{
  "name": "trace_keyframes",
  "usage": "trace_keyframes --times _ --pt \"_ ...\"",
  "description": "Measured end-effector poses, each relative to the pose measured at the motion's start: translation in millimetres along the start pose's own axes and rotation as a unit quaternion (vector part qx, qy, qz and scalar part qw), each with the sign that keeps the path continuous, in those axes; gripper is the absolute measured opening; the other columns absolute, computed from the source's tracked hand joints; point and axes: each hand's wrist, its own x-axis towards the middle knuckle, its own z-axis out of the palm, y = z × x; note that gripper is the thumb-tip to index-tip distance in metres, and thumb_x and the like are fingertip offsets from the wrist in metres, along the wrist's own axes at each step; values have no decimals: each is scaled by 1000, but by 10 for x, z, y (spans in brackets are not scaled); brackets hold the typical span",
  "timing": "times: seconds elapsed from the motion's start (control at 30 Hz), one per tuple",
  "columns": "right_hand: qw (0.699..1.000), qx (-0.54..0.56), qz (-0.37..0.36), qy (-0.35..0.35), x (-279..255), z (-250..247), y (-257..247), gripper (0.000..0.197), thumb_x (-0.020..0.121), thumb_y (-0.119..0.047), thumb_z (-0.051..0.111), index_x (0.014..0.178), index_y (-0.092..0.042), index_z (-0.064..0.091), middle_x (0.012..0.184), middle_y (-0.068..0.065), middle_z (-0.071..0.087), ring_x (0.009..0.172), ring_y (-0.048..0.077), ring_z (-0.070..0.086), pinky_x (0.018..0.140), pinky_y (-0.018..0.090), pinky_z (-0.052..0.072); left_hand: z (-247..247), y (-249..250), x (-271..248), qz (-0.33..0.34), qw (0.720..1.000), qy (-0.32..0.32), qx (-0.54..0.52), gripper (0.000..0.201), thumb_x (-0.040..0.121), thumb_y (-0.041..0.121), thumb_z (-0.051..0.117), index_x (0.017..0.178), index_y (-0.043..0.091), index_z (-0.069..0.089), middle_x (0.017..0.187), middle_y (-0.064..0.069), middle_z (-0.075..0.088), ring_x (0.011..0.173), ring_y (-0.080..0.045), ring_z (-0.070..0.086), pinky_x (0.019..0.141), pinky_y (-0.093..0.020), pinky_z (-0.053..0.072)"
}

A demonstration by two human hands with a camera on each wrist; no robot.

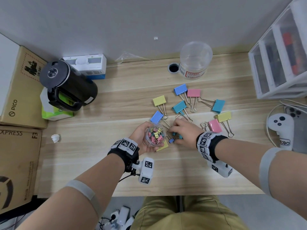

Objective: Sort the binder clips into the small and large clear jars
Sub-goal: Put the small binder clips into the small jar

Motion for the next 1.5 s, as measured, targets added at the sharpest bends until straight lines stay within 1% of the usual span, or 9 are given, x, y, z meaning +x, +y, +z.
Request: trace_keyframes --times 0.17,0.37,0.53,0.63,0.8,0.97,1.1,1.3,1.5 --pt "1000 -25 3 2 19 44 -47 58 77 -52 72 125 -23 59 119 2 45 112 22 39 88 40 48 -6 -3 28 0 1000 -2 -2 43 95 38 43 105 4 68 103 -18 68 72 -31 68 48 -25 49" --pt "998 -57 -2 7 35 71 -129 35 87 -37 63 120 -24 62 116 3 44 111 24 38 87 42 47 9 -7 43 5 1000 -1 -3 42 94 36 44 104 3 68 98 -18 68 71 -32 67 47 -26 49" --pt "999 -38 -16 12 2 55 -116 34 87 -35 63 119 -24 62 116 3 45 111 23 39 89 41 46 14 8 37 2 1000 -2 -5 42 94 35 43 101 3 69 95 -17 69 70 -31 67 47 -25 49" --pt "999 -29 -35 20 -7 63 -130 33 85 -34 65 116 -25 62 116 4 45 109 24 40 86 43 48 1 19 50 2 1000 7 -2 42 92 36 44 104 3 68 99 -18 68 70 -31 67 47 -25 50" --pt "998 -40 -33 29 5 101 -163 26 87 -37 66 111 -27 68 115 3 45 111 23 38 80 38 49 -18 8 57 6 1000 4 -9 42 95 34 42 99 2 68 92 -17 70 65 -31 67 45 -25 48" --pt "998 -37 -36 29 9 136 -74 18 87 -27 65 102 -20 69 110 5 48 106 26 43 83 44 49 -43 5 79 -1 1000 3 0 44 93 36 43 102 1 69 99 -19 69 69 -32 68 45 -25 50" --pt "999 -38 -35 11 5 69 25 17 88 -23 63 102 -15 68 112 7 50 108 26 44 87 44 47 -55 15 83 -6 1000 9 1 42 93 37 44 102 4 69 103 -20 69 70 -32 68 46 -25 51" --pt "998 -18 -53 5 -25 11 72 15 87 -18 66 100 -11 71 109 7 54 106 25 46 91 37 44 -47 42 85 -1 1000 14 6 46 94 39 43 101 3 70 96 -19 72 69 -32 70 45 -25 52" --pt "999 -24 -27 -17 7 -23 39 21 82 -13 63 101 -11 71 110 8 53 107 27 45 91 38 44 -17 48 98 1 1000 20 15 46 94 39 43 100 3 71 91 -17 73 69 -31 70 45 -26 53"
